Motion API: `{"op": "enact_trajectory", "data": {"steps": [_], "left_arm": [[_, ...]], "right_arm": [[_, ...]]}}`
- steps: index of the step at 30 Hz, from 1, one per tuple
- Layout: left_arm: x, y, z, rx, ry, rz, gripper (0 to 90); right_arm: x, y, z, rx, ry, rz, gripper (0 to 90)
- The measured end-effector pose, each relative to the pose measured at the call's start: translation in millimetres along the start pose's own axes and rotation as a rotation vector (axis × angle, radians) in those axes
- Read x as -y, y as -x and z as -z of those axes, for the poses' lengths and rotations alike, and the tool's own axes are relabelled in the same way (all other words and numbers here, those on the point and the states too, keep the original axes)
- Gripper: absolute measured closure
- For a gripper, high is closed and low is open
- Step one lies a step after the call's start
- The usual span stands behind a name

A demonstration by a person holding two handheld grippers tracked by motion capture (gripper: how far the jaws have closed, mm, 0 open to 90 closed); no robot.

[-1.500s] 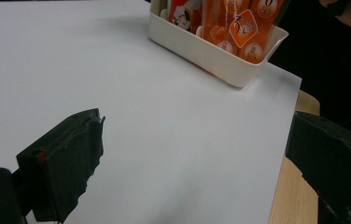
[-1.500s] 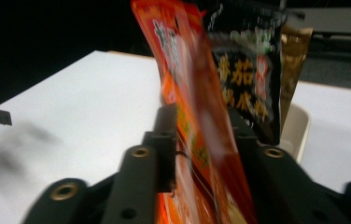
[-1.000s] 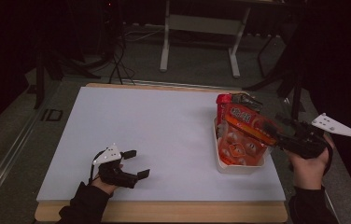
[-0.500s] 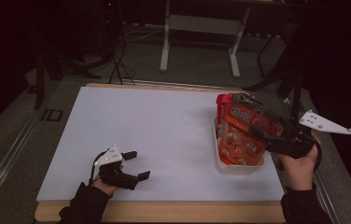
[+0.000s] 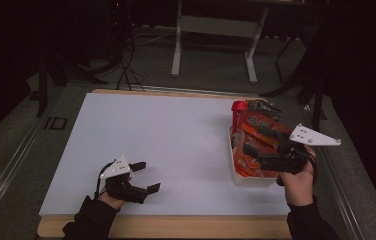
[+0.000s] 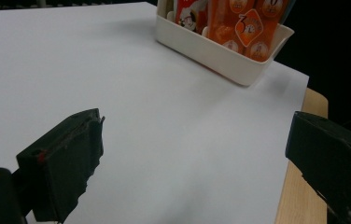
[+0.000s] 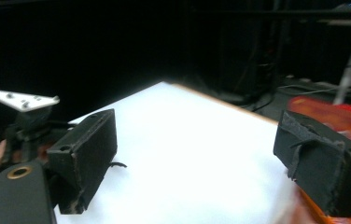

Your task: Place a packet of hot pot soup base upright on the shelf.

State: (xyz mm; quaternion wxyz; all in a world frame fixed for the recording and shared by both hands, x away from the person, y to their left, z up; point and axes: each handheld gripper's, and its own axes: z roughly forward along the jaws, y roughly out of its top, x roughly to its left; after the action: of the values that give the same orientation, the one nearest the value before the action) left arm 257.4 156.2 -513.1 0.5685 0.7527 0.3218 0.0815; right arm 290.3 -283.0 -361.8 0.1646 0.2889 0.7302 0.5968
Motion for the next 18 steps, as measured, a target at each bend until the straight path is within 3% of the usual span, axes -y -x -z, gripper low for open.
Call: {"op": "enact_trajectory", "data": {"steps": [4, 12, 18], "left_arm": [[0.2, -0.1, 0.6, -0.004, -0.003, -0.002, 4.5], [-0.4, 1.0, 2.0, -0.008, 0.003, -0.016, 4.5], [0.1, 0.5, 2.4, -0.005, 0.009, -0.008, 4.5]], "right_arm": [[9.2, -4.8, -12.8, -0.038, -0.031, -0.002, 13.3], [27.5, -16.8, -33.0, -0.074, -0.037, 0.009, 13.3], [43.8, -25.9, -46.2, -0.129, -0.059, 0.021, 13.8]]}}
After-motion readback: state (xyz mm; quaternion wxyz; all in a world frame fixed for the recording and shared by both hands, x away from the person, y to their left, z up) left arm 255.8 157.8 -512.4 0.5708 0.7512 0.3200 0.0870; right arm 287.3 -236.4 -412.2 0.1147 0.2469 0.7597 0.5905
